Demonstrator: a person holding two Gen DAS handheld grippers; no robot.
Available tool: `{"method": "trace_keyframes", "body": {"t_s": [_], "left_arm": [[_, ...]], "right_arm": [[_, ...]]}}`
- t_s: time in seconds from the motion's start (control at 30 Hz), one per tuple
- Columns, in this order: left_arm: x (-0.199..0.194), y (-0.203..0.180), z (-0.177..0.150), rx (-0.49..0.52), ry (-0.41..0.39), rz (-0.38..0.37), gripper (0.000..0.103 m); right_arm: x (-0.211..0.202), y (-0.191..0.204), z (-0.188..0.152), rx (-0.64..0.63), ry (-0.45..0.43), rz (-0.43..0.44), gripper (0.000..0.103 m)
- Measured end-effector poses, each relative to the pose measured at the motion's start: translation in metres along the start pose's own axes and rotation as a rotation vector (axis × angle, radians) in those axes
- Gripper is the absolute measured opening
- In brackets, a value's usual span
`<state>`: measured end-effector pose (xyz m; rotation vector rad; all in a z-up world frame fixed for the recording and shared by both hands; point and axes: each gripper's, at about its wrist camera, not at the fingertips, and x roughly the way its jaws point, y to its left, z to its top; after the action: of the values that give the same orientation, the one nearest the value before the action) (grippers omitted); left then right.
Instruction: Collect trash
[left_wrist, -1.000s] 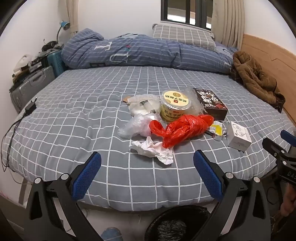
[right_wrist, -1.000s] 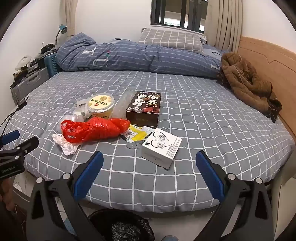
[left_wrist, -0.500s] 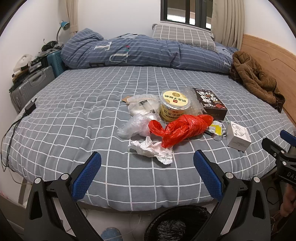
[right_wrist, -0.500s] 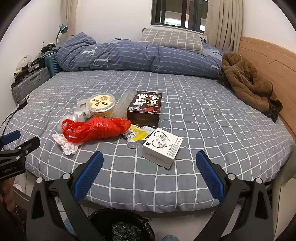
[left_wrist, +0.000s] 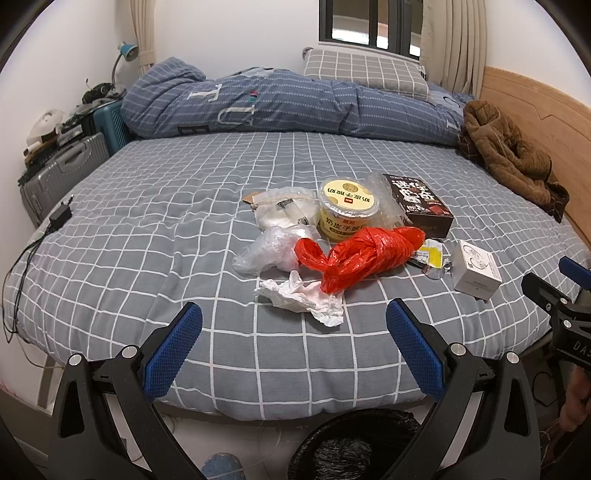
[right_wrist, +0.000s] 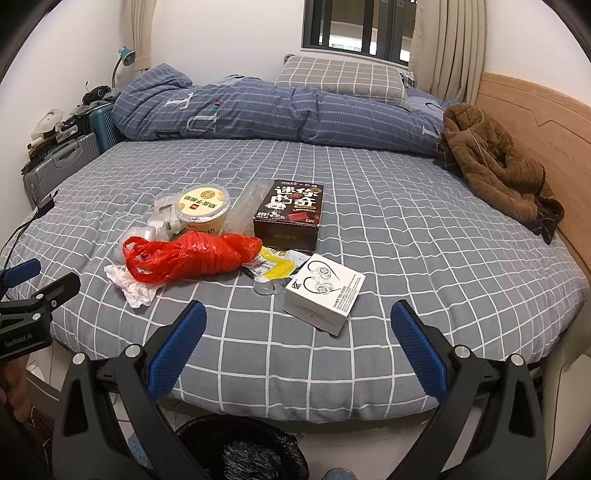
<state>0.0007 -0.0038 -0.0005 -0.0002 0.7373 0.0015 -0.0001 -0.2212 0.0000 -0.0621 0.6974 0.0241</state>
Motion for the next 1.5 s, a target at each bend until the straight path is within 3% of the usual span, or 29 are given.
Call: {"method": "trace_keyframes", "body": {"t_s": [1.5], "left_arm": [[0.0067,-0.0040,0.0062,0.006,-0.004,-0.001,0.097]], "right_arm": [[0.0011,0.0007,0.0030,0.013,-0.002,-0.002,0.095]]}}
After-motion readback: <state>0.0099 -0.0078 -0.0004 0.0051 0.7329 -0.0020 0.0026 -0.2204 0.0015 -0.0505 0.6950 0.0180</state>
